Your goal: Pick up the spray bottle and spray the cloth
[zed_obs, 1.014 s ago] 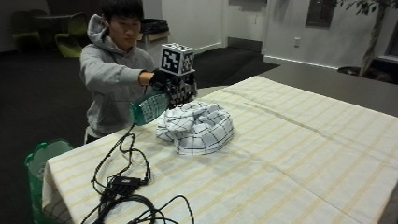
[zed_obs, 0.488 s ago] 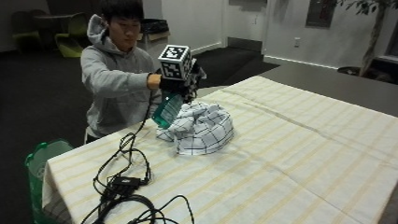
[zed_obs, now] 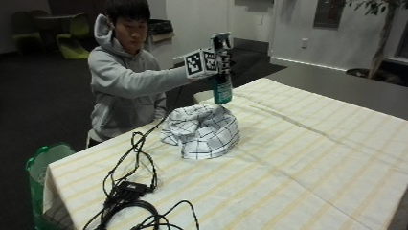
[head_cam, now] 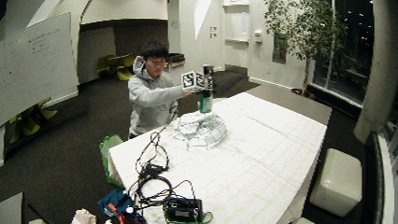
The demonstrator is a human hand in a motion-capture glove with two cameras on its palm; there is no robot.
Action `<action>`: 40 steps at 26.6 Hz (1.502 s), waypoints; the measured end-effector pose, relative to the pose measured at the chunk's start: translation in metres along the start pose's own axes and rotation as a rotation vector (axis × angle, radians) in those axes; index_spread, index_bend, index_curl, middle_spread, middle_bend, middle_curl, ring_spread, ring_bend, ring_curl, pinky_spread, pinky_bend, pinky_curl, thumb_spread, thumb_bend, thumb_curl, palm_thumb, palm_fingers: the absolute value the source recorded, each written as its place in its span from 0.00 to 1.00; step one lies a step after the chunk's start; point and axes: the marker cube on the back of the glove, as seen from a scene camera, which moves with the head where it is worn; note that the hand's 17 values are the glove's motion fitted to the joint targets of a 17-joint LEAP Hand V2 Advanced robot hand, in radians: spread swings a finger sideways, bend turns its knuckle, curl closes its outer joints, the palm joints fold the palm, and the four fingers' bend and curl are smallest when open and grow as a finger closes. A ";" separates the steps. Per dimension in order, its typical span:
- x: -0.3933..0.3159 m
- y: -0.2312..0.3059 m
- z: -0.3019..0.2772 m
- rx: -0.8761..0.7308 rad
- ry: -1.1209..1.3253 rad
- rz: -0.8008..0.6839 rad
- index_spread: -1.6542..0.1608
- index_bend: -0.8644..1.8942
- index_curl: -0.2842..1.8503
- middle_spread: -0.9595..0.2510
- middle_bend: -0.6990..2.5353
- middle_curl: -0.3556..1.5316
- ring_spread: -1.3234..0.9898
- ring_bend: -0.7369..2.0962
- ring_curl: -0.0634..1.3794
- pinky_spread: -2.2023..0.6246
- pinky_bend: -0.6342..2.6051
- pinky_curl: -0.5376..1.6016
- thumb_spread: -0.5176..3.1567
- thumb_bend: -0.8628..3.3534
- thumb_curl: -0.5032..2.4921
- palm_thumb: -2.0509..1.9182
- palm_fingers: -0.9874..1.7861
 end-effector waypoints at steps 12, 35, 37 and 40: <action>0.083 -0.018 0.147 0.042 -0.082 0.099 0.82 0.48 0.39 0.70 0.41 0.46 0.50 0.48 0.37 0.68 0.31 0.43 0.17 0.20 0.42 0.76 0.86; 0.087 0.032 0.104 -0.336 0.000 0.094 0.76 0.34 0.31 0.76 0.31 0.40 0.54 0.38 0.31 0.78 0.36 0.45 0.32 0.19 0.37 0.72 0.46; 0.090 0.029 0.106 -0.270 0.032 0.088 0.76 0.34 0.30 0.76 0.30 0.40 0.54 0.37 0.30 0.80 0.36 0.45 0.33 0.19 0.37 0.71 0.45; 0.089 0.029 0.107 -0.228 0.037 0.084 0.75 0.35 0.29 0.77 0.30 0.39 0.55 0.36 0.28 0.81 0.37 0.44 0.34 0.19 0.36 0.71 0.45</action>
